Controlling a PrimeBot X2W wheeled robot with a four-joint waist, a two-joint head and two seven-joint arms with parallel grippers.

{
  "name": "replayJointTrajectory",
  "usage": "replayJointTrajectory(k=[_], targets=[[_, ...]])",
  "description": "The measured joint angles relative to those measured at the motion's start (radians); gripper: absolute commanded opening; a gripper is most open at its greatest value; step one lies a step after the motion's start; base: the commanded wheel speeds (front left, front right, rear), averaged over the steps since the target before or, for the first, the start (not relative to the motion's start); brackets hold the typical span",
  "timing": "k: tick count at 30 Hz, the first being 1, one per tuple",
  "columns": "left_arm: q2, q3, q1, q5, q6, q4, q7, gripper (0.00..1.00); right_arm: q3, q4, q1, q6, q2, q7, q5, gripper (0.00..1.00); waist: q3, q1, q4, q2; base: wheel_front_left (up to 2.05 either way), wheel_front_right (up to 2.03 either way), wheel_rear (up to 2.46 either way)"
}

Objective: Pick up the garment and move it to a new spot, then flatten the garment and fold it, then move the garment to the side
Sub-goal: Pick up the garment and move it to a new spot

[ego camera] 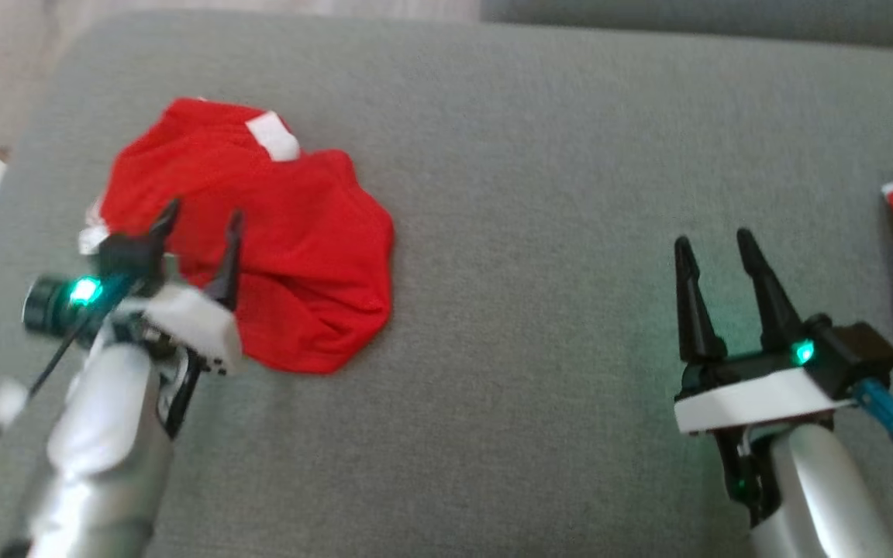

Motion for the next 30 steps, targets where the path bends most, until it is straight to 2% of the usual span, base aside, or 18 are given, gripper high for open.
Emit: replayJointTrajectory(k=[2,5,7,8,11,12,13,14,18,25,30], targets=[[0.035,-0.081,-0.062,0.034,-0.007,0.050,0.058,1.00,-0.005,-0.009,-0.012,0.000,0.000,0.000,-0.006,1.00,0.027,0.0000,-0.011,0.0000,0.00,0.00,0.00],[0.070,-0.205,-0.130,-0.013,-0.008,0.096,0.117,1.00,-0.013,-0.012,-0.029,0.000,-0.001,0.000,-0.011,1.00,0.064,0.0000,-0.031,0.0000,0.00,0.00,0.00],[0.088,-0.283,-0.165,-0.067,-0.008,0.118,0.153,1.00,-0.016,-0.014,-0.038,0.000,-0.001,0.000,-0.011,1.00,0.085,0.0000,-0.044,0.0000,0.00,0.00,0.00],[0.112,-0.359,-0.191,-0.137,-0.008,0.129,0.189,1.00,-0.016,-0.017,-0.049,0.000,-0.001,0.000,-0.011,1.00,0.105,0.0000,-0.058,0.0000,0.00,0.00,0.00],[0.157,-0.466,-0.223,-0.233,-0.008,0.138,0.235,1.00,-0.017,-0.019,-0.057,0.000,-0.001,0.000,-0.011,1.00,0.128,-0.0001,-0.078,0.0000,0.00,0.00,0.00],[0.171,-0.493,-0.233,-0.266,-0.008,0.134,0.238,0.96,-0.017,-0.019,-0.060,0.000,-0.001,0.000,-0.011,1.00,0.134,-0.0002,-0.084,0.0000,0.00,0.00,0.00],[0.171,-0.493,-0.233,-0.266,-0.008,0.134,0.238,0.16,-0.017,-0.019,-0.060,0.000,-0.001,0.000,-0.011,1.00,0.134,-0.0002,-0.084,0.0000,0.00,0.00,0.00],[0.198,-0.534,-0.249,-0.327,-0.008,0.122,0.233,0.00,-0.017,-0.019,-0.067,0.000,-0.001,0.000,-0.011,1.00,0.140,-0.0001,-0.095,-0.0001,0.00,0.00,0.00],[0.226,-0.582,-0.263,-0.388,-0.008,0.115,0.141,0.00,-0.017,-0.015,-0.066,0.000,-0.001,0.000,-0.011,1.00,0.128,-0.0003,-0.103,0.0000,0.00,0.00,0.00],[0.231,-0.572,-0.305,-0.421,-0.004,0.109,-0.070,0.00,-0.013,-0.001,-0.064,0.000,-0.001,0.000,-0.001,1.00,0.063,-0.0003,-0.106,0.0000,0.00,0.00,0.00],[0.214,-0.547,-0.313,-0.420,0.047,0.049,-0.129,0.00,0.007,0.012,-0.060,0.000,-0.001,0.000,0.017,1.00,0.006,-0.0004,-0.114,0.0000,0.00,0.00,0.00]])
